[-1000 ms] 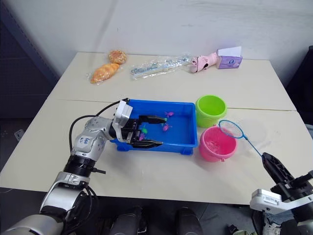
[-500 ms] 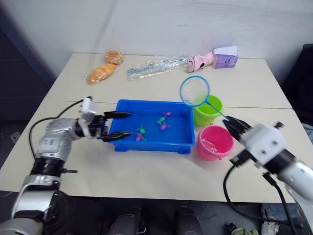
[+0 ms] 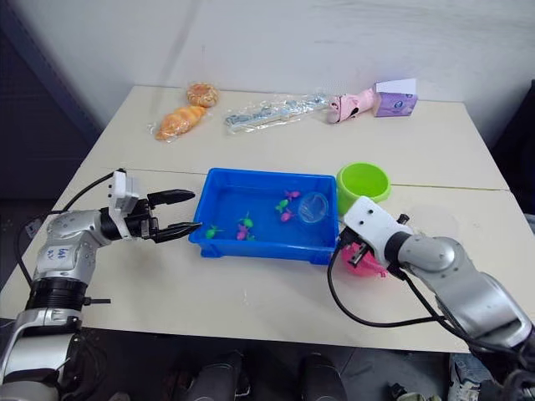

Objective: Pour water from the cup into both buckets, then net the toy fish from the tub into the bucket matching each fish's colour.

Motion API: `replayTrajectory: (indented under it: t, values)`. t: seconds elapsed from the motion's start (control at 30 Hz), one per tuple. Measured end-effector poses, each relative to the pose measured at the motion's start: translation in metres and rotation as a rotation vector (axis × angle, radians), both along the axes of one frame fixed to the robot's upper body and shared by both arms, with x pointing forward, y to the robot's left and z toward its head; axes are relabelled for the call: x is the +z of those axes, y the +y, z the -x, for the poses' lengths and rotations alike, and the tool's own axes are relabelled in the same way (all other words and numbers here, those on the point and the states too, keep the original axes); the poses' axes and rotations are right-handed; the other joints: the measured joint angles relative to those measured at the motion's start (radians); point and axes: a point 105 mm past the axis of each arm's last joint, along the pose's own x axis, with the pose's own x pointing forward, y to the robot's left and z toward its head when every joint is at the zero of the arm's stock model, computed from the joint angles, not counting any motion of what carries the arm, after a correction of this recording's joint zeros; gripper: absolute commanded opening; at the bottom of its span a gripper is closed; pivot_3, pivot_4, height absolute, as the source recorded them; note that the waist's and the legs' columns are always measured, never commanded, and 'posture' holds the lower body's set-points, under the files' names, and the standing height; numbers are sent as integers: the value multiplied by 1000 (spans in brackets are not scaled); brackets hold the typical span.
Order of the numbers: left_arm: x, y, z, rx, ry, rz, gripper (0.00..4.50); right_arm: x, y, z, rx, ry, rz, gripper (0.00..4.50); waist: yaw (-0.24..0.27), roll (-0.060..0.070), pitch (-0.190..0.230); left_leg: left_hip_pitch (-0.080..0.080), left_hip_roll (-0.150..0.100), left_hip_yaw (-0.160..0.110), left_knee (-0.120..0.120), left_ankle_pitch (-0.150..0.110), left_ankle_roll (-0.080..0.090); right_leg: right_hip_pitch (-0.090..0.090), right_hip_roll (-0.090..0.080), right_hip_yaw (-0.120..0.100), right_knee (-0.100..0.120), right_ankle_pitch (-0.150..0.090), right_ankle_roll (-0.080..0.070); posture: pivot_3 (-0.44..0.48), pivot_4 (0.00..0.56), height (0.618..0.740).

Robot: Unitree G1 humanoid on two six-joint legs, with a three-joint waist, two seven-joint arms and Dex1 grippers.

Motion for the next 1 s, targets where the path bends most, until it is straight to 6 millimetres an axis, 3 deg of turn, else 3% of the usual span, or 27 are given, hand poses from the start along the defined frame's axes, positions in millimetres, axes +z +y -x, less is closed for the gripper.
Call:
replayTrajectory:
  t: [0.4,0.57,0.77,1.0]
  values:
    - [-2,-9,4,-23,3,4,4428,-8,15,-15,28,79,97,0,-19,0,0,0,0,0,0,0,0,0,0,0,0,0,0,0,150,740]
    - [-2,-10,4,-28,3,1,4428,-11,24,-18,32,114,53,0,-20,0,0,0,0,0,-1,0,0,0,0,0,0,0,0,0,150,740]
    - [-3,-10,4,-28,5,0,4428,-24,42,-10,68,239,-43,0,-20,0,0,0,0,0,-1,0,0,0,0,0,0,0,0,0,150,740]
    - [-4,-11,6,-24,7,-3,4428,-23,43,-8,49,294,-106,0,-21,0,0,0,0,0,-1,0,0,0,0,0,0,0,0,0,150,740]
